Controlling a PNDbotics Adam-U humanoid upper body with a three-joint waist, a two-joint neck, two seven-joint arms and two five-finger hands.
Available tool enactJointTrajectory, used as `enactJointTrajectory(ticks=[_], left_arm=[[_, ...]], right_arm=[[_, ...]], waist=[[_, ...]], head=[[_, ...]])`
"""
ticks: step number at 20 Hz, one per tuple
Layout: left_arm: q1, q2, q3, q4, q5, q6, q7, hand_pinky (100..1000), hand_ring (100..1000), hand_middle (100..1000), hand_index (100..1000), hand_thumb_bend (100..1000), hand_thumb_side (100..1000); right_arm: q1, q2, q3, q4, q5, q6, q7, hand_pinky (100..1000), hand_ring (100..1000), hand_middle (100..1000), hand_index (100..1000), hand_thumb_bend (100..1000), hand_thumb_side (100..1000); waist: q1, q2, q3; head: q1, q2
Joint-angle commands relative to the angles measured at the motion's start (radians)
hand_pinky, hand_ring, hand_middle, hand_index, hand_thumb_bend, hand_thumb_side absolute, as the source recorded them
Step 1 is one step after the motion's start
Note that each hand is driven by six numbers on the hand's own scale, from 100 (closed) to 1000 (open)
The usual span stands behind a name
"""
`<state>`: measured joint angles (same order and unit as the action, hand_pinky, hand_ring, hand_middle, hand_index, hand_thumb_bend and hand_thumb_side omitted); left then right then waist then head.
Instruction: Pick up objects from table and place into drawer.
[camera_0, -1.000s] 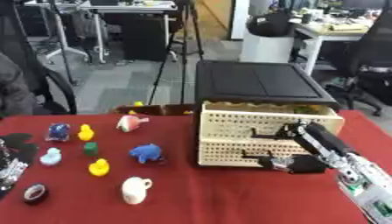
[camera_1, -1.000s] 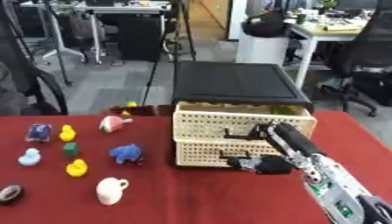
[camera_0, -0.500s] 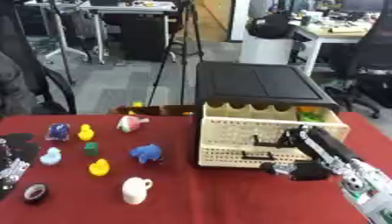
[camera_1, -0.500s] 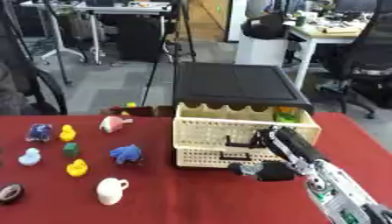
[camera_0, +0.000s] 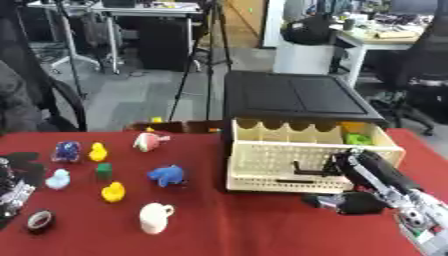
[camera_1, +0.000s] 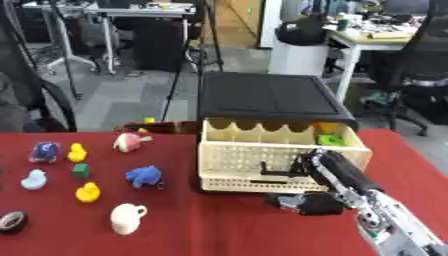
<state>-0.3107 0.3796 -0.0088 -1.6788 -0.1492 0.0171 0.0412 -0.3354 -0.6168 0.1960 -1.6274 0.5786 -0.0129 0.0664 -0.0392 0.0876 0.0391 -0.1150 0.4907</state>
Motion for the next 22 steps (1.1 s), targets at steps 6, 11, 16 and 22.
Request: enactJointTrajectory(ticks=[6,11,16,22], left_arm=[[-0.008,0.032,0.011,-0.014,-0.002,0.0,0.005,568,478,541,744,644,759],[-0.007,0.032,0.011,-0.014,-0.002,0.0,0.004,568,478,541,744,645,759],[-0.006,0.033,0.011,-0.013,-0.002,0.0,0.005,568,478,541,745,644,759],[-0.006,0.033,0.011,-0.013,-0.002,0.001,0.004,569,478,541,746,644,759]], right_arm=[[0.04,-0.051,-0.033,-0.081,0.003,0.019,-0.015,100,100,144,563,797,775],[0.054,-0.048,-0.036,-0.106,-0.006,0.023,-0.017,100,100,146,641,802,775],[0.058,-0.04,-0.034,-0.126,-0.016,0.022,-0.02,100,100,149,731,805,776],[0.06,-0.031,-0.035,-0.154,-0.032,0.018,-0.036,100,100,158,758,805,778]], waist=[[-0.002,-0.017,-0.008],[-0.002,-0.019,-0.01],[-0.001,-0.018,-0.011],[-0.001,-0.017,-0.011]], head=[[0.005,0.007],[0.006,0.007],[0.006,0.008],[0.007,0.009]])
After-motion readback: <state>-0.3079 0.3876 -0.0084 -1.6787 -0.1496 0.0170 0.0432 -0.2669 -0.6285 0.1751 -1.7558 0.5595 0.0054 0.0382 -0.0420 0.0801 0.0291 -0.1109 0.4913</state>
